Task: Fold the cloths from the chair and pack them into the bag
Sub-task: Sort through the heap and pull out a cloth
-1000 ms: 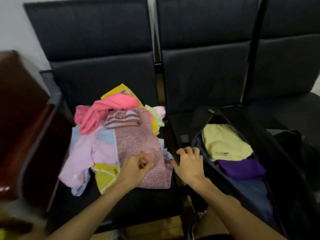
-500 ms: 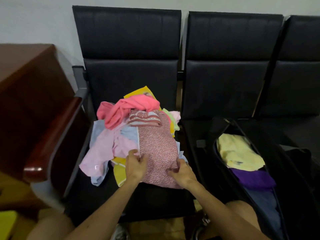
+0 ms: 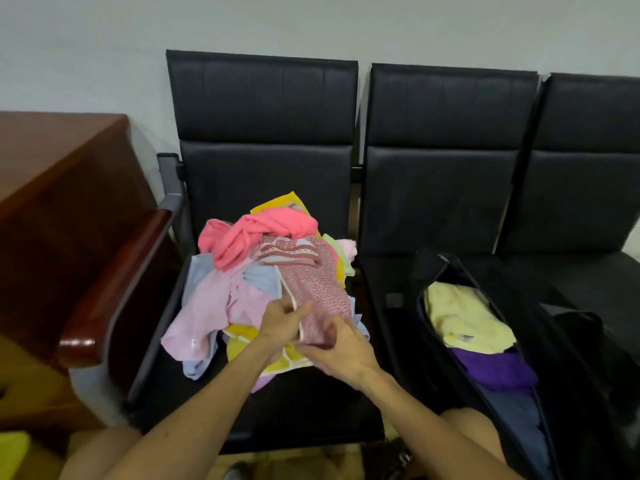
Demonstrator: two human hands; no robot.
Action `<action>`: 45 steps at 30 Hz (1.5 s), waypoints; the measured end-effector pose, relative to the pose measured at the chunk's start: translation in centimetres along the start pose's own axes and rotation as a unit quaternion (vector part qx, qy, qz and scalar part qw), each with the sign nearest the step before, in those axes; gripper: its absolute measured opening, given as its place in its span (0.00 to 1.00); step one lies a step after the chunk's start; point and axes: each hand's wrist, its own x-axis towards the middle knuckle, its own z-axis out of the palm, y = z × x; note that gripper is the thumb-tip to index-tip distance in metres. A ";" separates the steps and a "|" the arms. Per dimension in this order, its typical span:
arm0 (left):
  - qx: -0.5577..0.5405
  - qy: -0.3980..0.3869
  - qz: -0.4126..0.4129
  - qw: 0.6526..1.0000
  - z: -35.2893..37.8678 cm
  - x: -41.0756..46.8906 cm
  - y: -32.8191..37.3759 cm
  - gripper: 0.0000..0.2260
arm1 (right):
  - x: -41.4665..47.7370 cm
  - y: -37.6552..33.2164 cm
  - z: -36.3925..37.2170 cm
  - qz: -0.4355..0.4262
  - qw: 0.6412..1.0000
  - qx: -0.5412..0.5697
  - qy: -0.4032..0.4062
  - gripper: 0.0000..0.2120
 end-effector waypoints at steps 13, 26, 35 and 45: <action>-0.158 0.015 0.242 0.957 -1.0 -9.6 24.6 0.08 | -4.6 -9.3 -13.7 -0.171 0.935 0.110 0.290 0.23; -0.205 0.028 0.403 0.892 -0.9 -23.1 34.1 0.09 | -13.3 -11.9 -18.8 -0.225 0.894 -0.046 0.384 0.59; -0.183 0.050 0.406 0.894 -5.0 -26.8 32.8 0.07 | -13.7 -12.3 -21.1 -0.282 0.914 0.141 0.254 0.12; -0.081 0.051 0.301 0.949 -8.1 -26.2 25.7 0.13 | -20.3 -18.4 -27.6 -0.219 0.915 0.335 0.040 0.18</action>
